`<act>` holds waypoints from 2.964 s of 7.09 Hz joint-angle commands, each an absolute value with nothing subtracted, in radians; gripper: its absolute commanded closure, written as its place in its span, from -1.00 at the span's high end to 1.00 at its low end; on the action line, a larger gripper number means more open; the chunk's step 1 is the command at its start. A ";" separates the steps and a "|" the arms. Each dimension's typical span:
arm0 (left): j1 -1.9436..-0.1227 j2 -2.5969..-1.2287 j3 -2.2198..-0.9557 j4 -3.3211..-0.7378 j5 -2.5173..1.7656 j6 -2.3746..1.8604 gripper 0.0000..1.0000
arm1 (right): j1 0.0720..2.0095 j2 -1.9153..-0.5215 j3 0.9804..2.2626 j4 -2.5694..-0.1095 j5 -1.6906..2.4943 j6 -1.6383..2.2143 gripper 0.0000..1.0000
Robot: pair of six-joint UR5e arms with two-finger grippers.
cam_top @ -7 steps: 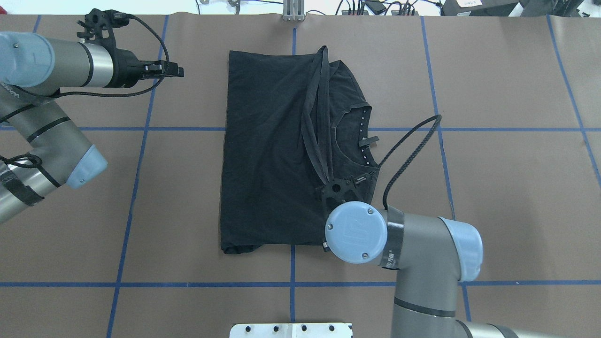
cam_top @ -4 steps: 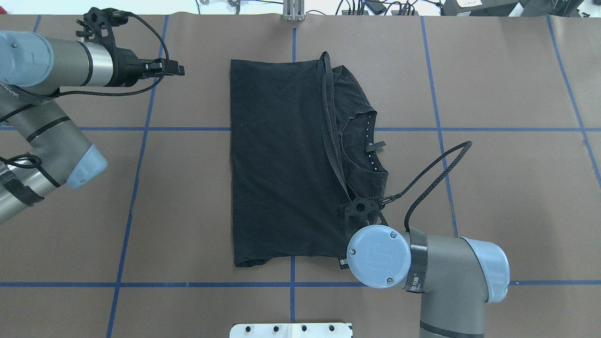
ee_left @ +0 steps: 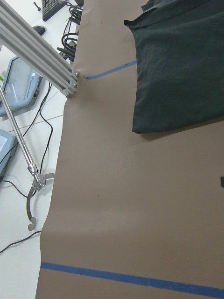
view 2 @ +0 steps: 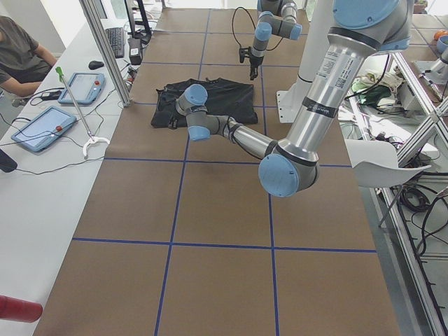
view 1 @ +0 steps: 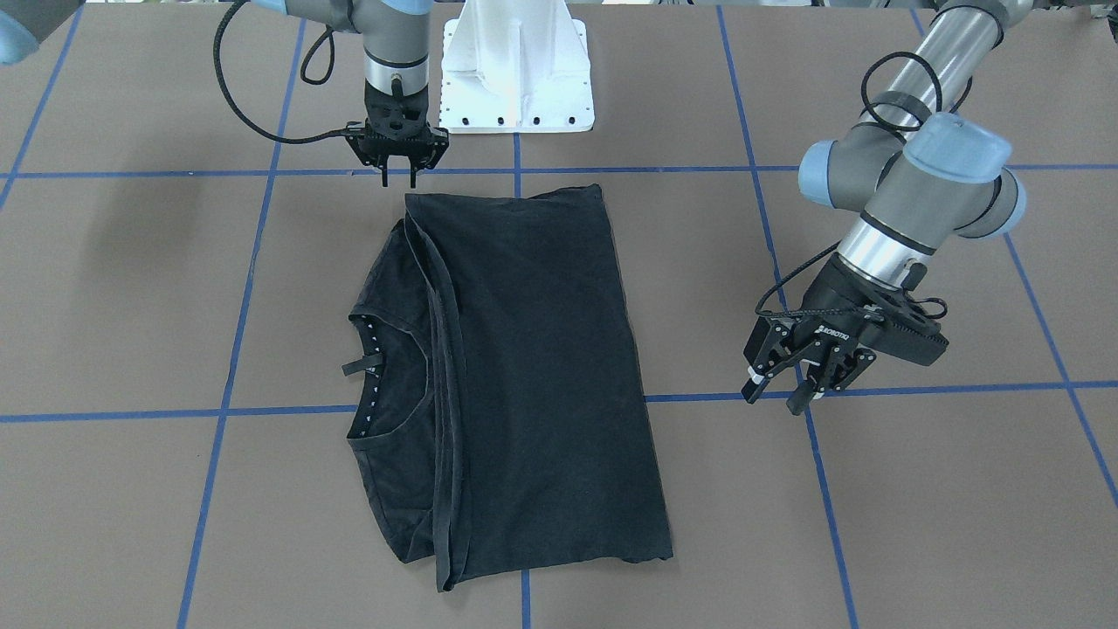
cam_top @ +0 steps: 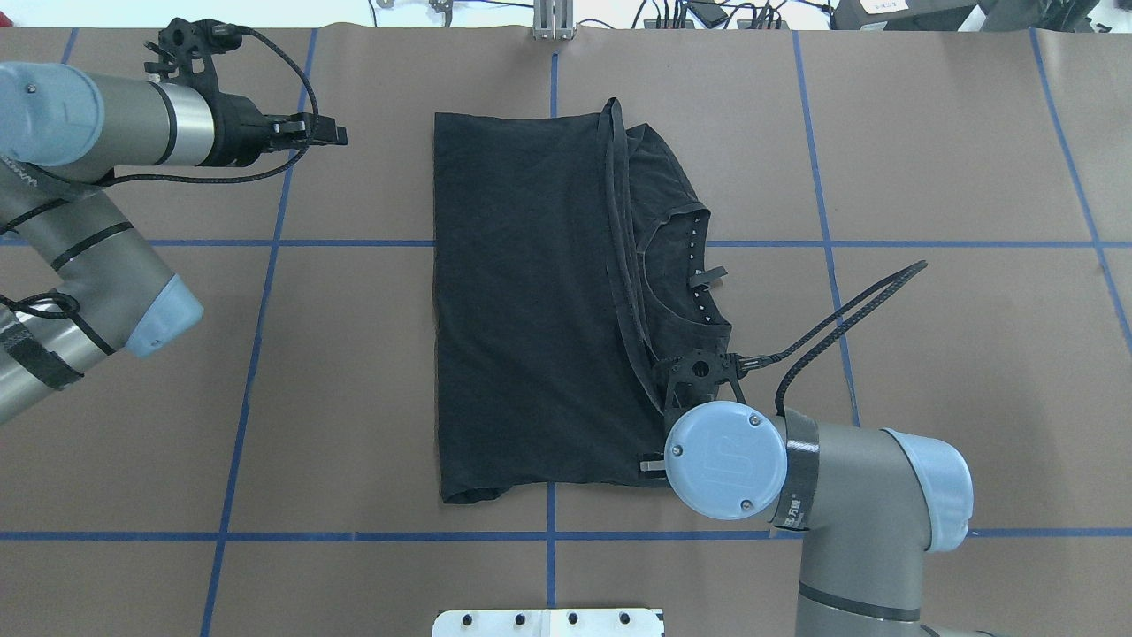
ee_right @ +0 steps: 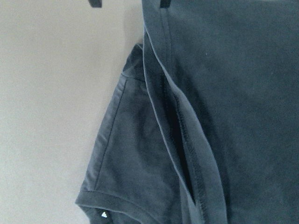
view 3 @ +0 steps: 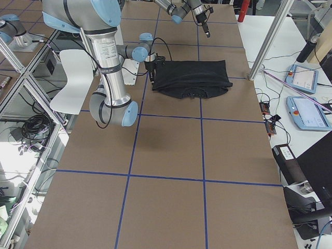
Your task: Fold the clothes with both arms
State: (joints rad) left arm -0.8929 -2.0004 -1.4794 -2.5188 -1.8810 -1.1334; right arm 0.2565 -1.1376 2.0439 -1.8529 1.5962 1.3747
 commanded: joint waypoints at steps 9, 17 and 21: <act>-0.893 -2.000 -1.477 -2.519 -1.882 -1.135 0.35 | 0.265 -1.183 1.904 -1.529 1.480 2.105 0.84; -0.893 -2.000 -1.476 -2.528 -1.885 -1.132 0.35 | 0.252 -1.195 1.890 -1.529 1.483 2.102 -0.23; -0.893 -2.000 -1.476 -2.530 -1.885 -1.135 0.35 | 0.253 -1.196 1.893 -1.528 1.488 2.102 -1.00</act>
